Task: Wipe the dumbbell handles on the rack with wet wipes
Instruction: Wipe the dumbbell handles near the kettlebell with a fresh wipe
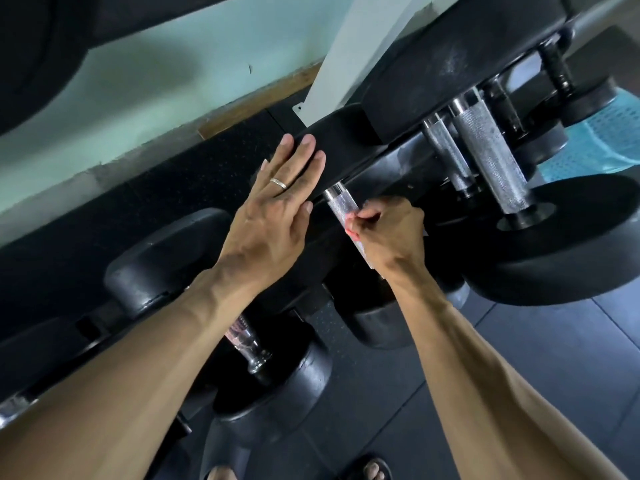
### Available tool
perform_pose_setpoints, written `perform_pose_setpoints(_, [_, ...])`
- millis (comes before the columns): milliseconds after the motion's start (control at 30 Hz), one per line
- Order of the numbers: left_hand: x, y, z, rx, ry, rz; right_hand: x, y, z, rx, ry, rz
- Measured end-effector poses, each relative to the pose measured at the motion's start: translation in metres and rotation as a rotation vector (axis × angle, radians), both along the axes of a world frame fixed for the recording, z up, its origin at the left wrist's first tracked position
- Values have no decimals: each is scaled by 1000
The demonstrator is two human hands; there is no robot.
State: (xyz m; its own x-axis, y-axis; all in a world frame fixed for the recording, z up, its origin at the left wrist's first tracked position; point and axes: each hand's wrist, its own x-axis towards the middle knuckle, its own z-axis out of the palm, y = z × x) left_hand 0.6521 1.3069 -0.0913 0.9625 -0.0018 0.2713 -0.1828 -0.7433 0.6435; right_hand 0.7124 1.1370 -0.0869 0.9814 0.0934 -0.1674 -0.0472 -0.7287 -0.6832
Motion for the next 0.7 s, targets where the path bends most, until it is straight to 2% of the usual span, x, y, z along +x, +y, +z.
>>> perform_pose_setpoints(100, [0,-1,-2,4,-3,4,11,17,2,98,-51,-13])
perform_pose_setpoints(167, [0,-1,-2,0,-2,4,10,16,3,126,-8,-34])
perform_pose_setpoints(367, [0,0,-1,9,6,19,0,-11,15,-185,107,123])
perform_pose_setpoints(467, [0,0,-2,27,-1,9,9,3,10,-22,77,56])
perform_pose_setpoints(533, [1,0,-2,33,-8,16,11,8,2,3,70,33])
perform_pose_setpoints(600, [0,-3,0,23,2,23,7,-2,-3,-139,75,88])
perform_pose_setpoints(700, [-2,-4,3,26,13,41,-1,-21,-5,-479,78,198])
